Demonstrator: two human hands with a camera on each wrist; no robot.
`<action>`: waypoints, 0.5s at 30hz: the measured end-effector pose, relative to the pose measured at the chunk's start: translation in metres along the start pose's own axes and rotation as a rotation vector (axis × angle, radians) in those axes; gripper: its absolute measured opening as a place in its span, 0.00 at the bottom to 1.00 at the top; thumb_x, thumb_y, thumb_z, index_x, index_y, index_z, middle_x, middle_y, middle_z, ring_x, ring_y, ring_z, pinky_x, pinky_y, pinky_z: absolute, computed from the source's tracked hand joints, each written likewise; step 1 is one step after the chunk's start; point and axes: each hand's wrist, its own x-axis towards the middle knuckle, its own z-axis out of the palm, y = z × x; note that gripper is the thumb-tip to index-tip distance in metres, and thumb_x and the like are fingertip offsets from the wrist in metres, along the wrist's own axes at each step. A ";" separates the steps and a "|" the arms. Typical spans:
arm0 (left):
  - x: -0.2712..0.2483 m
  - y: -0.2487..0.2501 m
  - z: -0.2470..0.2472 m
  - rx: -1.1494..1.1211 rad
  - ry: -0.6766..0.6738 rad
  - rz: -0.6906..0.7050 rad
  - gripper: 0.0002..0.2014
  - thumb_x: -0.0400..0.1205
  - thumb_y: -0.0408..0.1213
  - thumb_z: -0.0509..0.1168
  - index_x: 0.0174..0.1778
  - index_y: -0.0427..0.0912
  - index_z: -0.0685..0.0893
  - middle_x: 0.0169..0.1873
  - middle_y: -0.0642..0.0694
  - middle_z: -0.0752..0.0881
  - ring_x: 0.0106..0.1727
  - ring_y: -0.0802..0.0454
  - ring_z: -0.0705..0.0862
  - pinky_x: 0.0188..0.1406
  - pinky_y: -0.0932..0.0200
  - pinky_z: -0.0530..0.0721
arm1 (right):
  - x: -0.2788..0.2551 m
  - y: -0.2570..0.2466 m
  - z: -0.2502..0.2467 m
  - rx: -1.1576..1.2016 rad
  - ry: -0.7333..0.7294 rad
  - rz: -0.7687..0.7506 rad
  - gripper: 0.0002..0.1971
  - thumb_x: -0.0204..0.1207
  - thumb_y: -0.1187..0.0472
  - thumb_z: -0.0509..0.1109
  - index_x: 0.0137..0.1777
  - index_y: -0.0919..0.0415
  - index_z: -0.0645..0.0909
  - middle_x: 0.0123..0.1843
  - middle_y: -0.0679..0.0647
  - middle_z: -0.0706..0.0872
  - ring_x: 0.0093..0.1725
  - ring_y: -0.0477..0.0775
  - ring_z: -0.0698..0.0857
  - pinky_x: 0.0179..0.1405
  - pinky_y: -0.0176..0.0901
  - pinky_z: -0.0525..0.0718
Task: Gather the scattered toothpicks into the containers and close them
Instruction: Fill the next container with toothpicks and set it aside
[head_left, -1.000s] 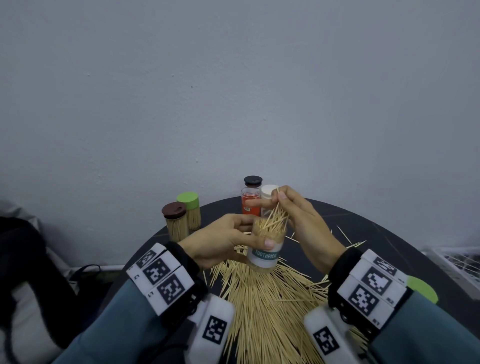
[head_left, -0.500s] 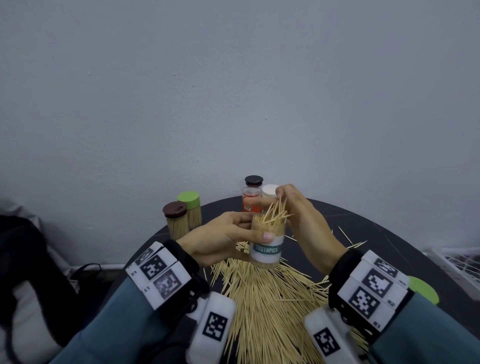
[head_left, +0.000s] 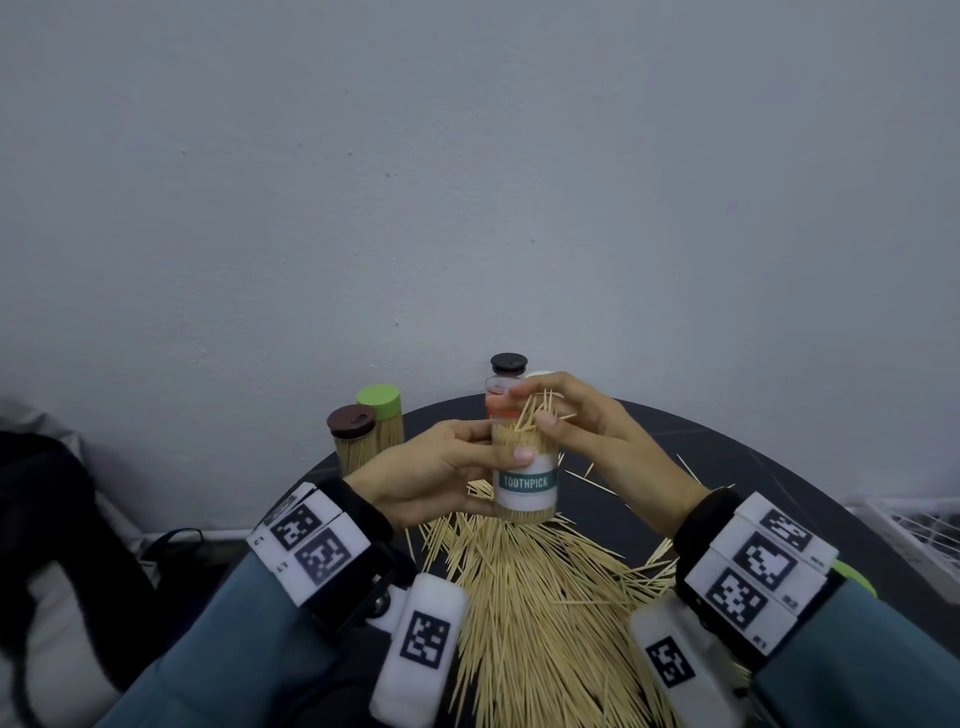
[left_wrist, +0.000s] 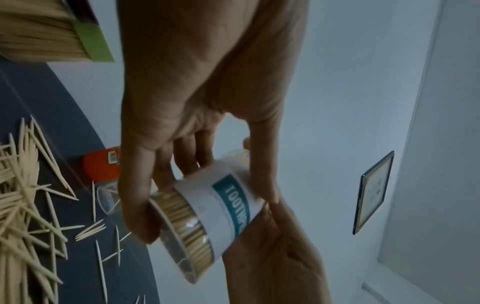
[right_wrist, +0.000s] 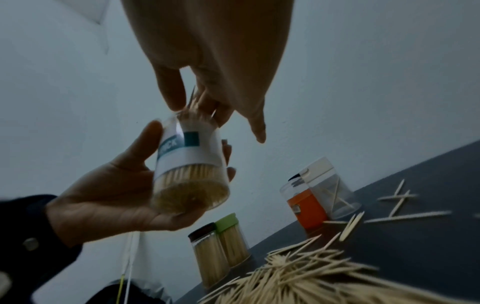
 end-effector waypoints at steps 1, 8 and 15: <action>-0.001 0.001 0.000 0.010 -0.011 -0.003 0.16 0.70 0.32 0.69 0.54 0.40 0.84 0.50 0.45 0.89 0.56 0.49 0.86 0.58 0.41 0.85 | 0.000 -0.001 -0.002 -0.016 -0.014 -0.013 0.14 0.82 0.67 0.57 0.64 0.74 0.72 0.64 0.59 0.84 0.63 0.54 0.84 0.61 0.40 0.82; -0.003 -0.003 0.009 0.177 -0.055 -0.012 0.23 0.69 0.30 0.72 0.61 0.42 0.82 0.52 0.48 0.89 0.58 0.50 0.86 0.56 0.48 0.85 | 0.000 -0.003 0.000 -0.023 -0.040 0.019 0.08 0.76 0.64 0.63 0.50 0.69 0.76 0.56 0.63 0.87 0.62 0.47 0.84 0.53 0.36 0.84; -0.002 -0.002 0.006 0.256 0.008 -0.021 0.27 0.66 0.31 0.76 0.63 0.41 0.82 0.58 0.43 0.87 0.64 0.45 0.83 0.65 0.41 0.81 | -0.001 0.001 0.004 -0.117 0.038 0.029 0.16 0.79 0.56 0.58 0.49 0.69 0.79 0.55 0.51 0.87 0.57 0.38 0.85 0.48 0.29 0.82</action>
